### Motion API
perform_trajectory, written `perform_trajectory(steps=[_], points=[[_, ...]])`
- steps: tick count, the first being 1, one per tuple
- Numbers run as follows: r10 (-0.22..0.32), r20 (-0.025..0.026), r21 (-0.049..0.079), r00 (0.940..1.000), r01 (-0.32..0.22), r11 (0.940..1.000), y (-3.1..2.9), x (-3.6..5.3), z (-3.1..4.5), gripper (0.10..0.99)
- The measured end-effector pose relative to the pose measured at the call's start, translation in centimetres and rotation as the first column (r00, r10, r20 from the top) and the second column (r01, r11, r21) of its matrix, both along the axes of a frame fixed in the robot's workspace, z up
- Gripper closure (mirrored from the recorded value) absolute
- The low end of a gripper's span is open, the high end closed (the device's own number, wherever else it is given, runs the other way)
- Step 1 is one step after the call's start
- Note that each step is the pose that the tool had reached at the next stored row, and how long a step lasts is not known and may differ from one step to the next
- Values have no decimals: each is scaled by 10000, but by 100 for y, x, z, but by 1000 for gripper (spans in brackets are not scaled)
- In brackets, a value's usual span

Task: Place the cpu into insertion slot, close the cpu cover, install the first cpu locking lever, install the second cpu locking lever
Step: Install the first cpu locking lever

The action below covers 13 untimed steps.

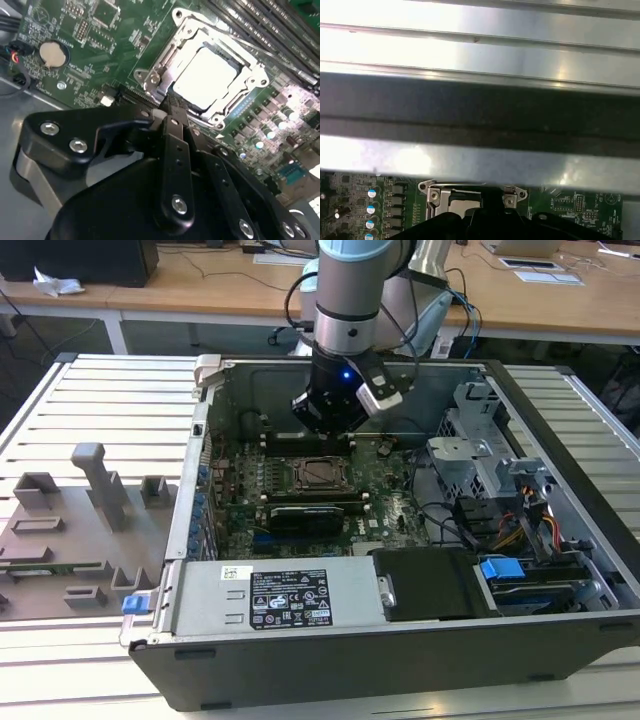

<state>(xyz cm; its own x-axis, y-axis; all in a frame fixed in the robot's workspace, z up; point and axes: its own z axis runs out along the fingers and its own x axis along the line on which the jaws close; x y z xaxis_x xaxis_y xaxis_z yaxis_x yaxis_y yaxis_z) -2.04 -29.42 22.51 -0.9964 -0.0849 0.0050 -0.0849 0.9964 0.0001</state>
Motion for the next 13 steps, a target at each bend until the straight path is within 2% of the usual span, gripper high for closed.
perform_trajectory(steps=[1, 4, 6, 8, 10, 13], points=[[0, -1, 0, 10000, 0, 10000, -27, 0, 0, 980], [1, 0, 1, 10000, -1, 10000, -168, -1, 0, 980], [0, 0, 1, 10000, 0, 10000, -212, -1, 0, 980], [0, 1, 2, 10000, 0, 10000, -237, -1, -1, 980], [0, -1, 0, 10000, 0, 10000, -238, -1, 22, 980], [0, -1, -1, 10000, 0, 10000, -238, 0, 124, 980]])
